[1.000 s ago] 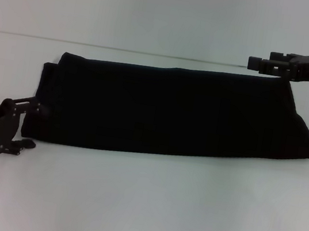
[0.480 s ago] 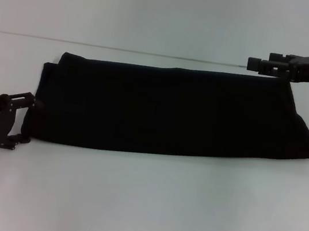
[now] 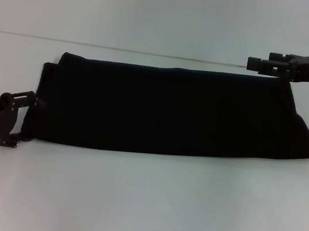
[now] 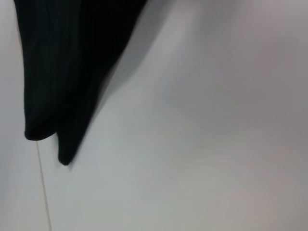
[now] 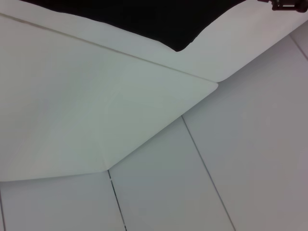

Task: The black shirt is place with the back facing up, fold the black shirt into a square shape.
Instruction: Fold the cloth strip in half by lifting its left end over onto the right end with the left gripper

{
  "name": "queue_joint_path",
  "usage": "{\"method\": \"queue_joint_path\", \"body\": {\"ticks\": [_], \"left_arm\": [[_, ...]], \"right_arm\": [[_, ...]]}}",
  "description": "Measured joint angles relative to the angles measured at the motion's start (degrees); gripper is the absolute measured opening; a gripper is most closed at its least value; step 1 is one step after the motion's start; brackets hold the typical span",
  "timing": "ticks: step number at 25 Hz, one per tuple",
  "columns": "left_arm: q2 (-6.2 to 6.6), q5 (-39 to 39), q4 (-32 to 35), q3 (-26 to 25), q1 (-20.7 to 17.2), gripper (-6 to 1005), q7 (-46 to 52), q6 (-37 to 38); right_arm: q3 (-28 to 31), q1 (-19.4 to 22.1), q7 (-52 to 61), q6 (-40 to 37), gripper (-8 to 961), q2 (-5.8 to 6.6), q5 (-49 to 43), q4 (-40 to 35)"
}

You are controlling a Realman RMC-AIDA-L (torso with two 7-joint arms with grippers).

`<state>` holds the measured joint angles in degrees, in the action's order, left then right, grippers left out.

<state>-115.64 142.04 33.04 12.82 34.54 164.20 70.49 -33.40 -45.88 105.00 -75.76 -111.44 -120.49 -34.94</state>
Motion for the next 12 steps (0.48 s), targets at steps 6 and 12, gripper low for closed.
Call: {"method": "queue_joint_path", "body": {"ticks": [6, 12], "left_arm": [[0.26, 0.14, 0.0, 0.0, 0.47, 811, -2.24, -0.11], [0.31, 0.43, 0.0, 0.07, 0.21, 741, -4.82, -0.05]], "right_arm": [[0.0, 0.0, -0.02, 0.0, 888, 0.0, 0.0, -0.04], [0.0, 0.14, -0.22, 0.0, 888, 0.0, -0.01, -0.04]]}}
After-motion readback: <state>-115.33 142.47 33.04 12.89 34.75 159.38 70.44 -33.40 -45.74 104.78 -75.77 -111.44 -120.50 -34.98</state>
